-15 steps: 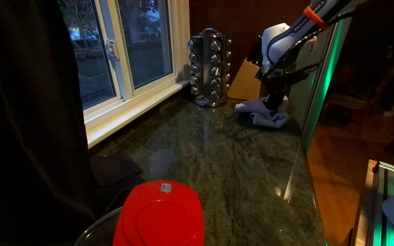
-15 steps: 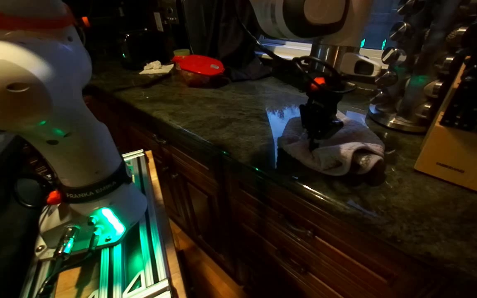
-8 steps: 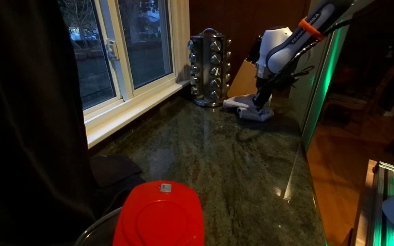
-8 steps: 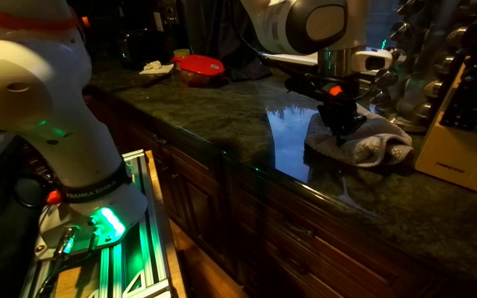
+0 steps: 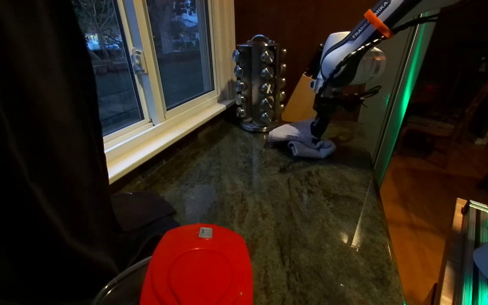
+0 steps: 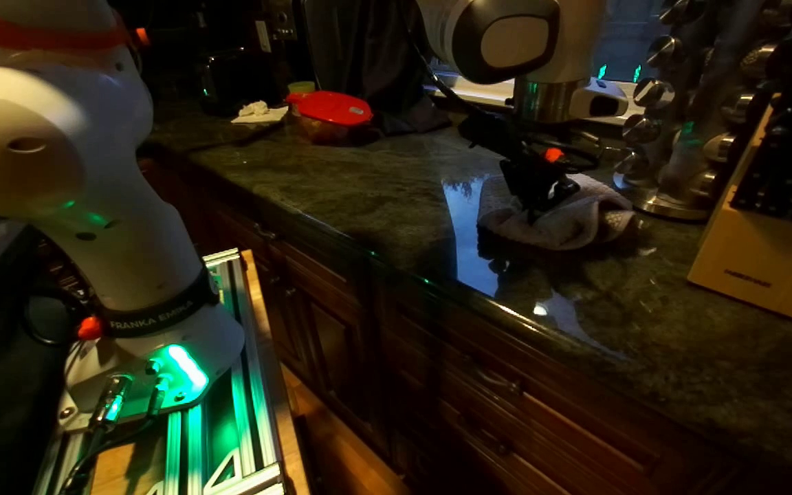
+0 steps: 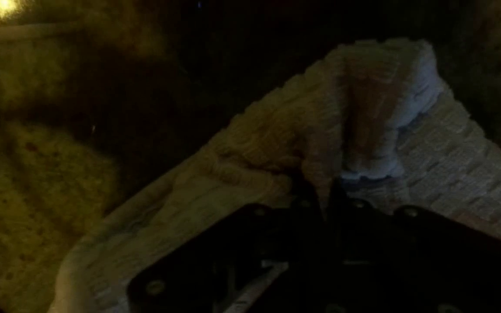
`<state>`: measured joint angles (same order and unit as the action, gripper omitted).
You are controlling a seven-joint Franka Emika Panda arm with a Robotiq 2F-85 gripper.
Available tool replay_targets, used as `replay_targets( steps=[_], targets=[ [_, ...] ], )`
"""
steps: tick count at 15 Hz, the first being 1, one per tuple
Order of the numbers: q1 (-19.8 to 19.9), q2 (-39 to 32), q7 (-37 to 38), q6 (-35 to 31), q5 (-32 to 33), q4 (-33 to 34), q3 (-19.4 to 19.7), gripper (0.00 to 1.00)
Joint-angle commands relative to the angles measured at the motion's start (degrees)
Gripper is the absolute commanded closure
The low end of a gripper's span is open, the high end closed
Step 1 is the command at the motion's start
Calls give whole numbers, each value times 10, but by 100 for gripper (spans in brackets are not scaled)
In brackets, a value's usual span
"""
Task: Wipe the counter top using the napkin
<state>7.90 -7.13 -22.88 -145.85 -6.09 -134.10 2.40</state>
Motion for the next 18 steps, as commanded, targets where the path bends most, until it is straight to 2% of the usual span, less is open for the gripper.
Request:
replay_targets(
  steps=[1,2,7,9,14,15,18],
  targets=[
    [-2,7,40,84,67,-18,22,98],
    [-2,9,62,102,91,-14,28,98],
    [-5,-32,240,95,260,22,67,98],
    [-5,-47,250,67,264,26,66,98],
    [-3,-54,184,-57,220,0,47,98],
    [0,-51,153,-76,192,-10,39,98],
    [7,-35,42,-51,84,-29,11,98]
  ],
)
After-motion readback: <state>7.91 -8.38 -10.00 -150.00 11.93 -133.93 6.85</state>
